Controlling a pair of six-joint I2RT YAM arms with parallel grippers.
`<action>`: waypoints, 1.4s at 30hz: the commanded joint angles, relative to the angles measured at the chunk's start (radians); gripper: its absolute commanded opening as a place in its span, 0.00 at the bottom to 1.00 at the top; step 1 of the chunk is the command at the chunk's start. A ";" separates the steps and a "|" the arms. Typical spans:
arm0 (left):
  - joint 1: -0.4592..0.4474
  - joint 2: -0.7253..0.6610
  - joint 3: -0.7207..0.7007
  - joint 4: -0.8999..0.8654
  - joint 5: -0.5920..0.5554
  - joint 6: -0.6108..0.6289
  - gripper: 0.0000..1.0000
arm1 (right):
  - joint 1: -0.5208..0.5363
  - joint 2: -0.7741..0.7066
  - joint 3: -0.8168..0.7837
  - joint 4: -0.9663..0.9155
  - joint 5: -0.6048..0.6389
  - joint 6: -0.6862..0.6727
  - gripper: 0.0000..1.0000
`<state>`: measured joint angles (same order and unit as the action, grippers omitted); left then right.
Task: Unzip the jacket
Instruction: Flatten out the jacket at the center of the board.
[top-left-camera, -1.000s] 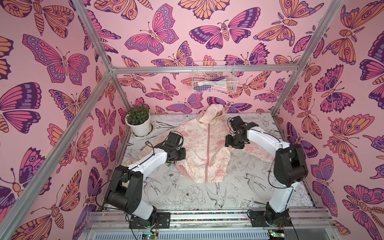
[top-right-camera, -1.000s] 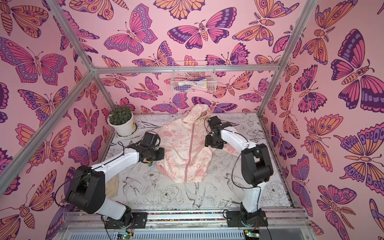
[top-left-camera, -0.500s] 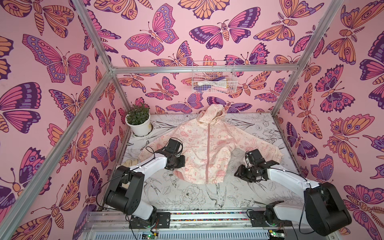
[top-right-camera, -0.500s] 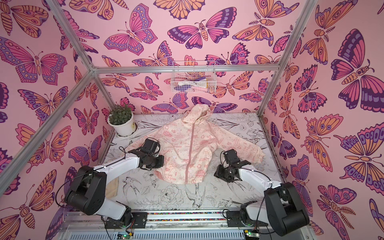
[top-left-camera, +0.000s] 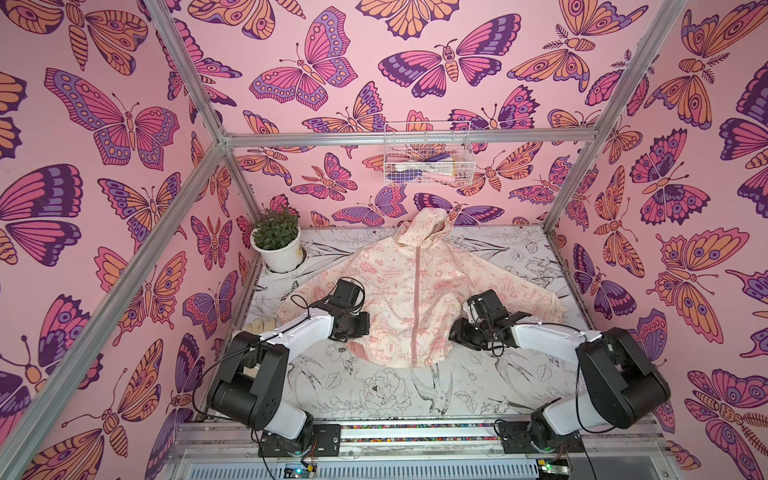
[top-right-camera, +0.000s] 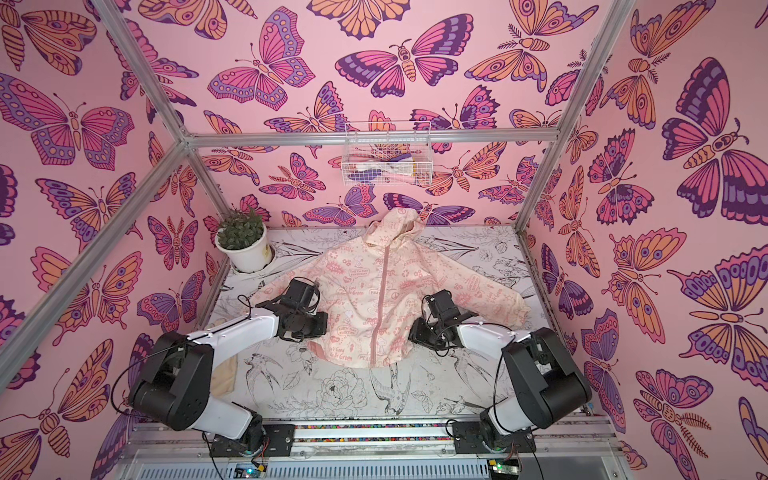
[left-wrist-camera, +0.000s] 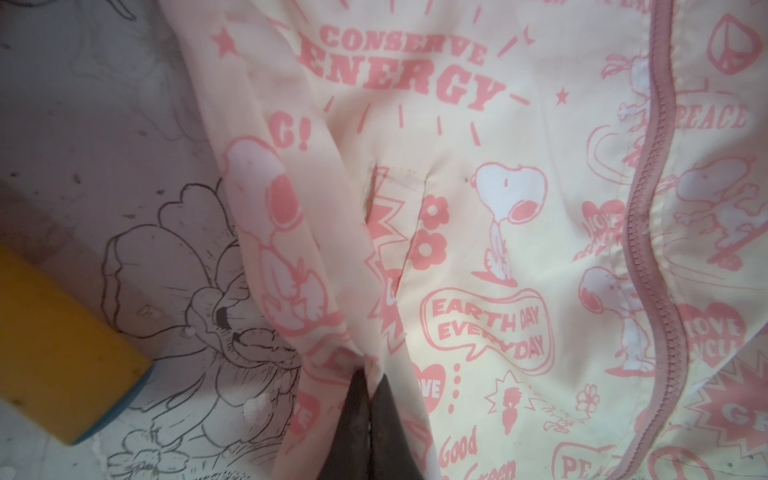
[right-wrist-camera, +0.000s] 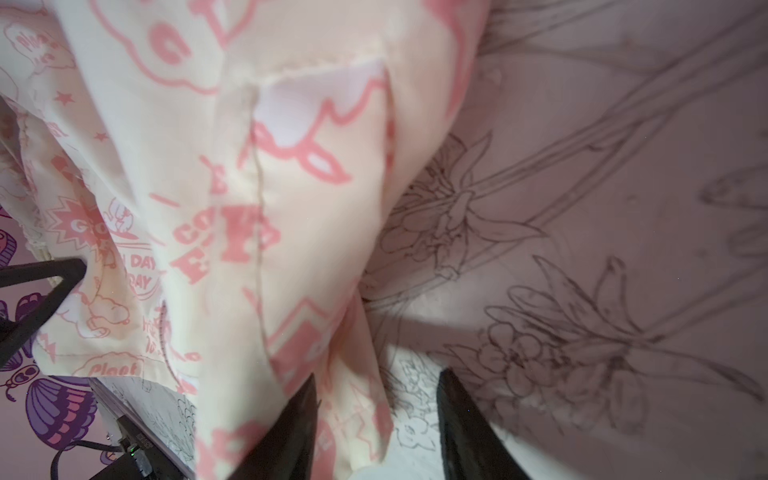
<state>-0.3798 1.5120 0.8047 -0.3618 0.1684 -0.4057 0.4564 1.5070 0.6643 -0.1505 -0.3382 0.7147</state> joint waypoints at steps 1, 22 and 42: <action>0.008 -0.026 -0.020 -0.002 0.011 -0.008 0.00 | 0.026 0.038 0.006 -0.020 0.010 0.018 0.47; 0.021 -0.061 -0.016 -0.012 0.038 -0.008 0.00 | 0.070 -0.496 0.054 -0.875 0.447 0.182 0.00; 0.020 -0.355 -0.094 -0.192 0.036 -0.064 0.00 | 0.030 -0.533 0.124 -0.838 0.558 0.156 0.50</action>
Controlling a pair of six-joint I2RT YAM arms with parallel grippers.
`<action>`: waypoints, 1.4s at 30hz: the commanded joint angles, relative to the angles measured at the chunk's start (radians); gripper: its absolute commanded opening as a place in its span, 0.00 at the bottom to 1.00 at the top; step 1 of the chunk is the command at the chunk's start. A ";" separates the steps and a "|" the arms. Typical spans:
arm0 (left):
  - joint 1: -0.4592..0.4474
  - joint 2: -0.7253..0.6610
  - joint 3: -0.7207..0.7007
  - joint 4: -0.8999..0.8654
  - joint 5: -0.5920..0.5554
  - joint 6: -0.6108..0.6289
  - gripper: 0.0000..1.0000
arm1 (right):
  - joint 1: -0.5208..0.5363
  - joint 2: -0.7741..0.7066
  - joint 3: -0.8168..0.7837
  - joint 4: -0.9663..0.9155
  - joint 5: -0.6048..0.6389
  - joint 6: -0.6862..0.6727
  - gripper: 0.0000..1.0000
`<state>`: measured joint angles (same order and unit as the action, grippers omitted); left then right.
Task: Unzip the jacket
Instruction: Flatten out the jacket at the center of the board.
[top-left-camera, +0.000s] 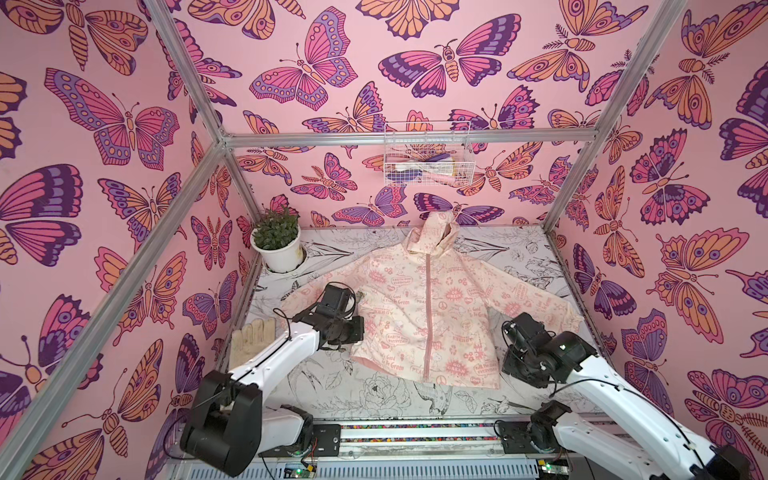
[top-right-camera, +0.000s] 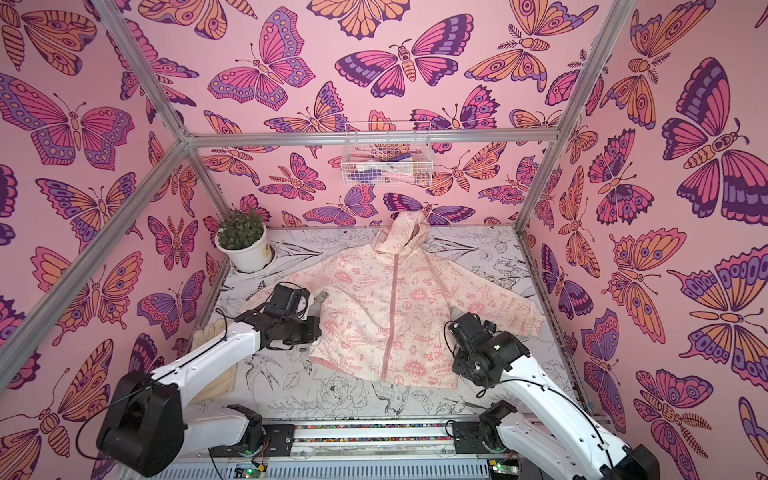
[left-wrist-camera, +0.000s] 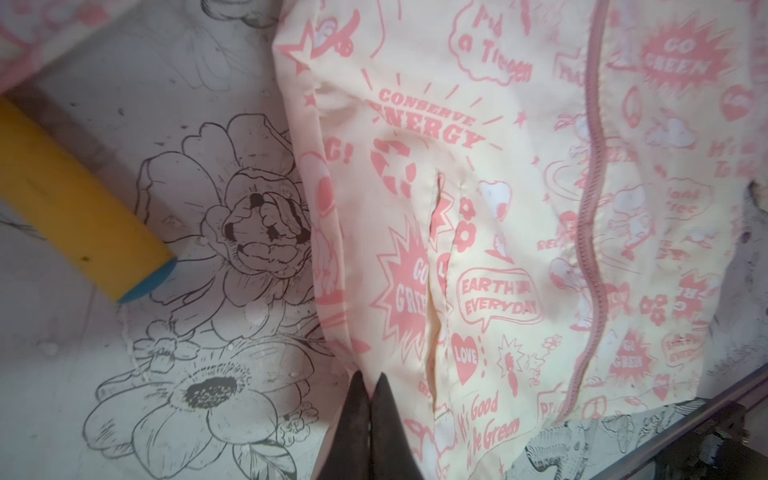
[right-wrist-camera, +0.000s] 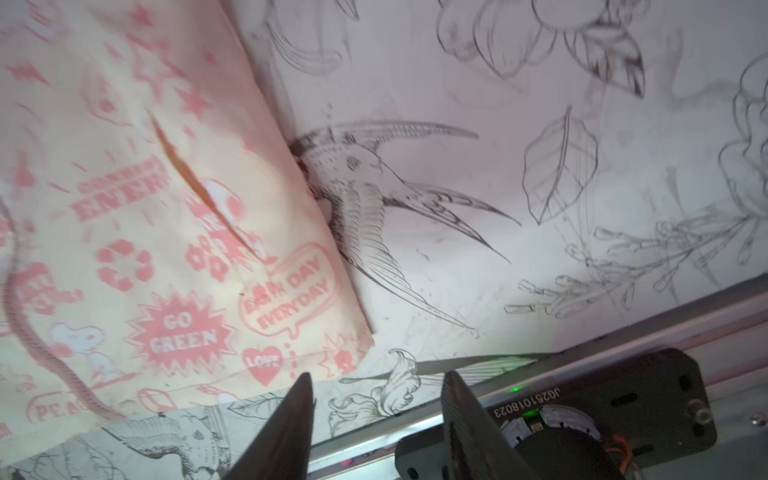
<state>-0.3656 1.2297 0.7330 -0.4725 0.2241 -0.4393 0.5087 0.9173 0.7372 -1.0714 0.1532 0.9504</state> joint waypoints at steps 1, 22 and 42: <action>0.005 -0.107 -0.029 -0.105 -0.031 -0.037 0.00 | -0.039 0.099 0.059 0.138 0.050 -0.115 0.49; 0.004 -0.097 0.166 -0.019 -0.147 0.095 0.99 | -0.084 0.648 0.054 0.598 -0.284 -0.241 0.21; -0.026 0.736 0.706 0.150 -0.116 0.279 0.74 | -0.201 0.172 0.105 0.336 -0.150 -0.369 0.69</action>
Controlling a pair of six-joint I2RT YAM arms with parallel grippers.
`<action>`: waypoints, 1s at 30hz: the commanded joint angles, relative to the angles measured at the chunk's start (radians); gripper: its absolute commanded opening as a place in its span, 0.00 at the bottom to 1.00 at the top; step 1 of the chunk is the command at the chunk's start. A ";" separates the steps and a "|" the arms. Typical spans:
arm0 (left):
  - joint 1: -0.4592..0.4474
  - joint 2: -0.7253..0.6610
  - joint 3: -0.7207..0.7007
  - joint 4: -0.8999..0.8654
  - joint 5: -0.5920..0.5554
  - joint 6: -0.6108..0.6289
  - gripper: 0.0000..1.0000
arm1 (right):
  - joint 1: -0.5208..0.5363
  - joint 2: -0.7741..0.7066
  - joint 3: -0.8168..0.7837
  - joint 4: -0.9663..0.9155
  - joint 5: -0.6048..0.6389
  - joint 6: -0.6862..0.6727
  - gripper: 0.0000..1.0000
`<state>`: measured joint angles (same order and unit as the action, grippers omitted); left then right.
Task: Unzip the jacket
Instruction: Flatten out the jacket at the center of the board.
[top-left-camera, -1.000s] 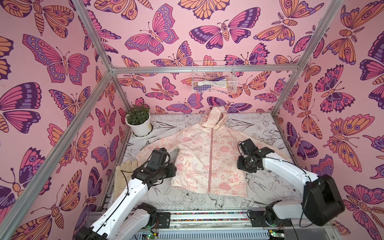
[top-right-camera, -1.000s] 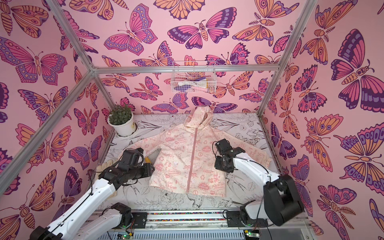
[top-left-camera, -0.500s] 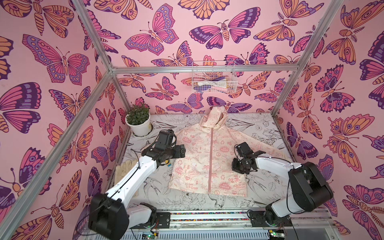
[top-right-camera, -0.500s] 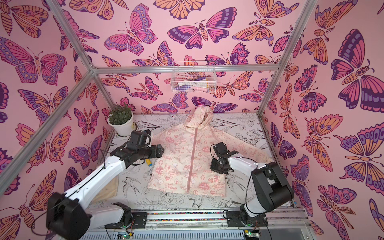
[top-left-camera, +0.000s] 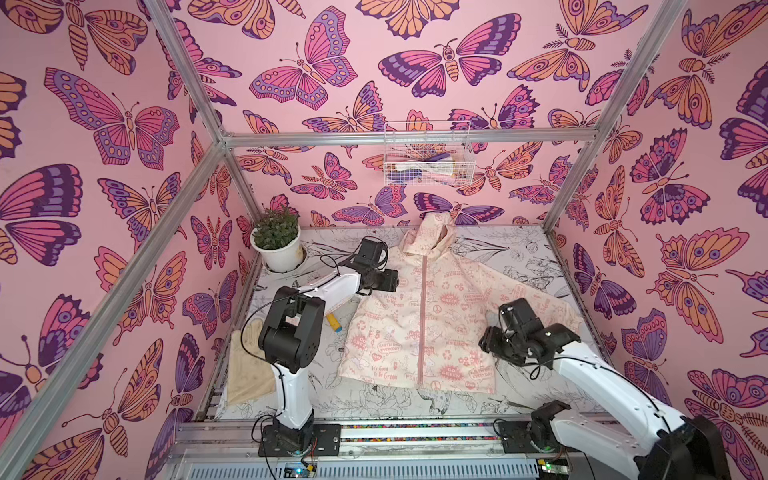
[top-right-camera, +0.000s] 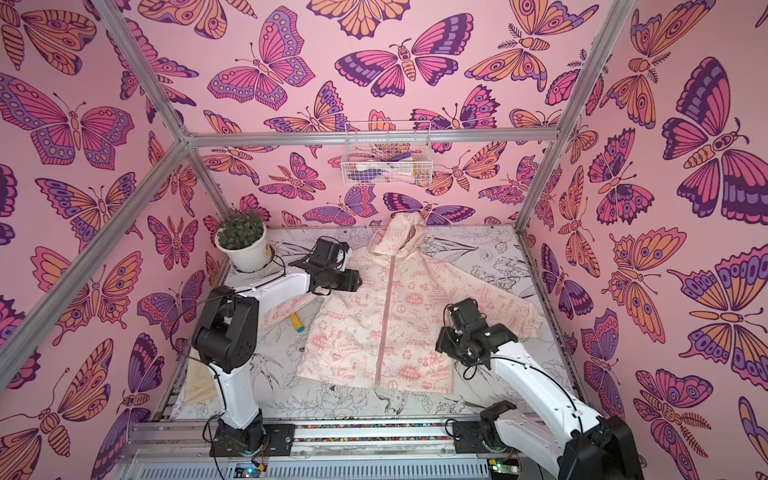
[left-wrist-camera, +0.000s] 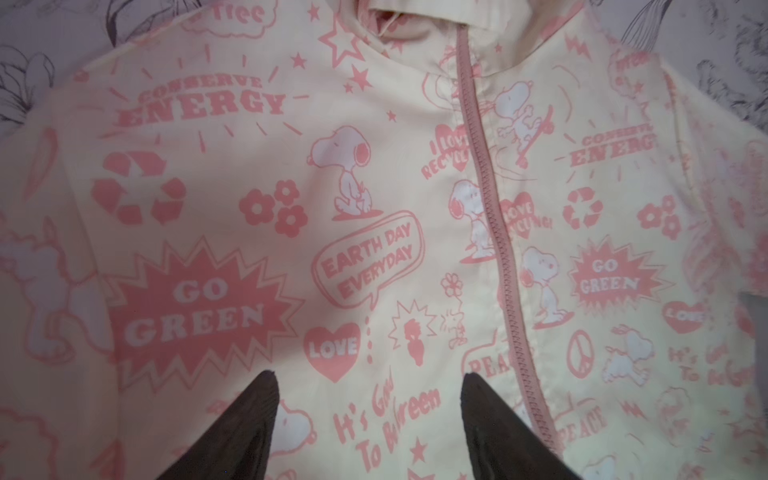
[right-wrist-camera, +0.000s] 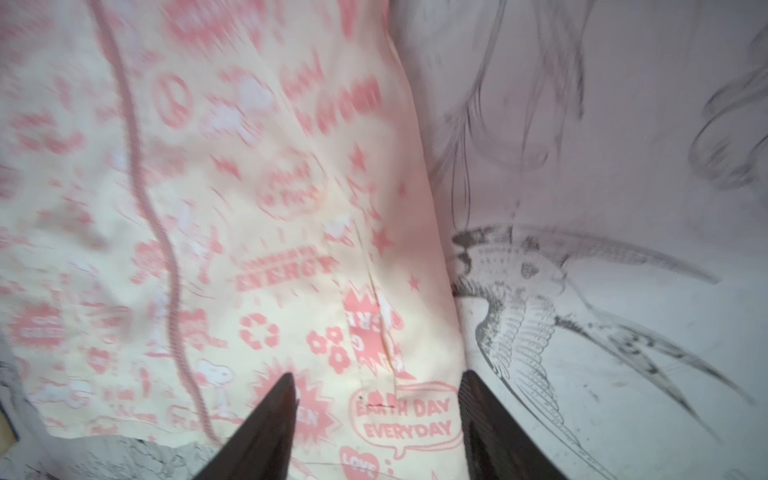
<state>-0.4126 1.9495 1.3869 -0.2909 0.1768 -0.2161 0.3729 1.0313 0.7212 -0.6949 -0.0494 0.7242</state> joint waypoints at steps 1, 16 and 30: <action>0.027 0.021 0.062 -0.039 -0.082 0.060 0.74 | -0.093 0.115 0.171 -0.036 0.035 -0.178 0.69; 0.101 -0.158 -0.215 -0.051 -0.086 -0.060 0.73 | -0.126 0.896 0.770 -0.101 0.008 -0.445 0.75; 0.100 -0.169 -0.340 -0.059 -0.035 -0.201 0.62 | -0.118 1.052 0.795 -0.098 0.030 -0.469 0.53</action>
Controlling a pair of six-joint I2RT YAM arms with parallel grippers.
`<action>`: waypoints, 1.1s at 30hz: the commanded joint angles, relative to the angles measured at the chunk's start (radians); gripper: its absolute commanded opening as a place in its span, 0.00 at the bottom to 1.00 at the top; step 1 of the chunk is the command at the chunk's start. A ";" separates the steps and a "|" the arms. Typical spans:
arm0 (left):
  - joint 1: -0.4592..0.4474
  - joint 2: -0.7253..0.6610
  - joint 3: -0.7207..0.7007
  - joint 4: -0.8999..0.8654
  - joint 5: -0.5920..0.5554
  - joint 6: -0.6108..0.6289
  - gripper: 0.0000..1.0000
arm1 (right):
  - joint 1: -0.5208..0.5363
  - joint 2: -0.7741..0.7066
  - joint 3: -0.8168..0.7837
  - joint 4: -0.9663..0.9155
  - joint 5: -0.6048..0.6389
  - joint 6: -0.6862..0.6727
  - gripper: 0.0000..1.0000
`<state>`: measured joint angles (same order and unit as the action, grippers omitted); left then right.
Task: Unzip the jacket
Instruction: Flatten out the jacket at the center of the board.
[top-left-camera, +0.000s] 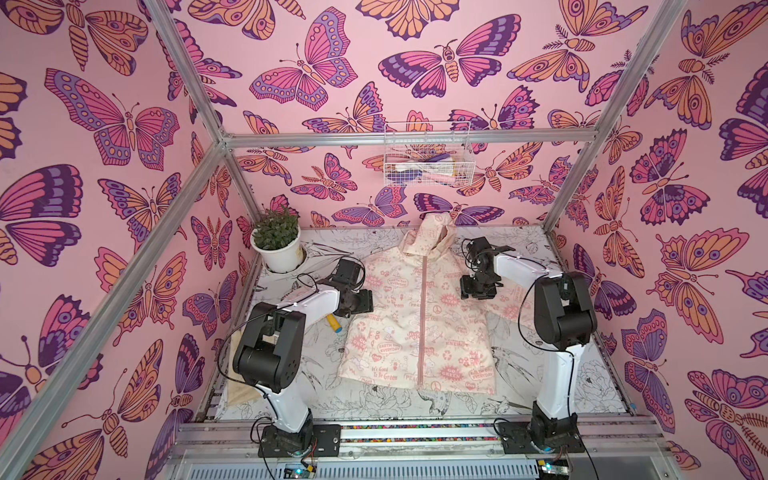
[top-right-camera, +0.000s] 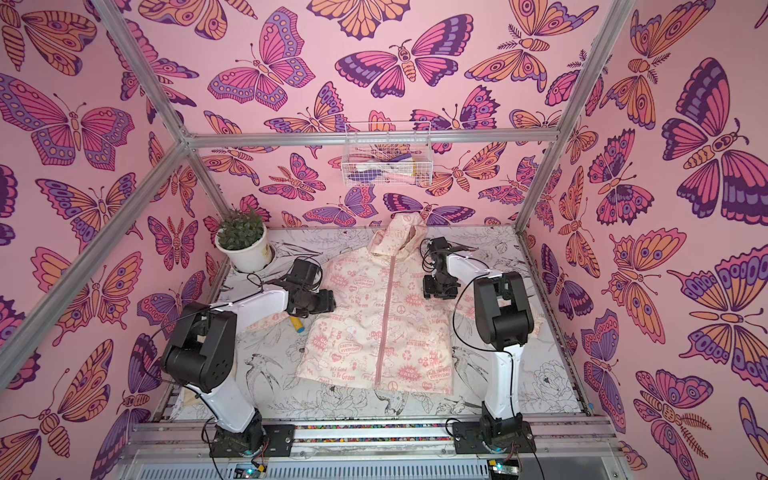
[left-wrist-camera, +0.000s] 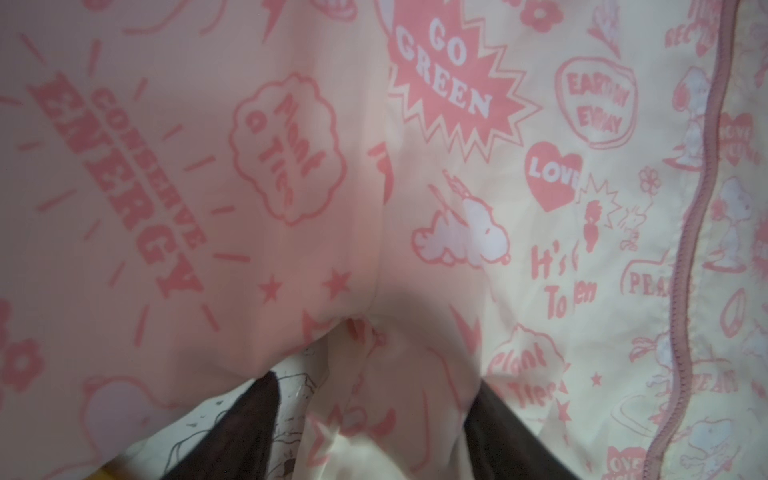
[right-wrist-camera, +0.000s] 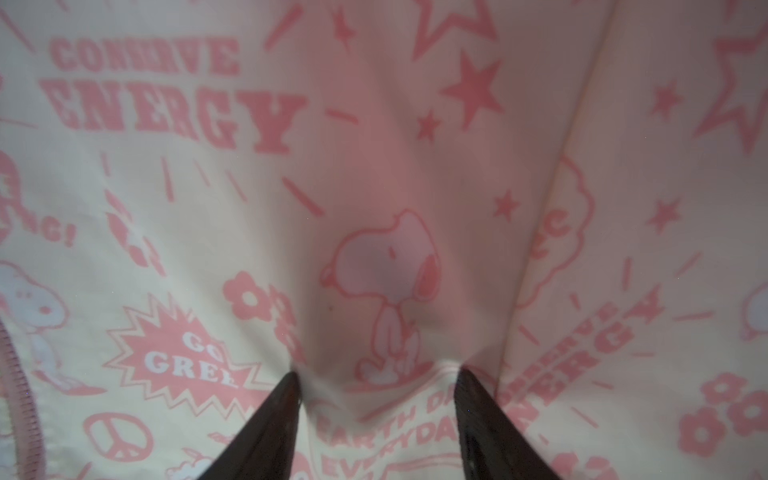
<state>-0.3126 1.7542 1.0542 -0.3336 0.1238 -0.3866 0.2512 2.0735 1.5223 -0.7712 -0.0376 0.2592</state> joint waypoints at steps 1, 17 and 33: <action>0.000 0.034 -0.006 -0.014 0.021 -0.036 0.56 | 0.005 0.007 -0.018 -0.018 0.022 -0.001 0.48; -0.067 -0.157 -0.330 0.043 0.029 -0.188 0.00 | 0.020 -0.226 -0.383 0.021 0.036 0.096 0.00; -0.224 -0.229 0.081 0.078 -0.149 0.326 0.99 | 0.019 -0.357 -0.051 0.000 -0.062 0.087 0.52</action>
<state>-0.5465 1.4223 0.9886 -0.2626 -0.0456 -0.2554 0.2703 1.6844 1.3952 -0.7567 -0.0635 0.3397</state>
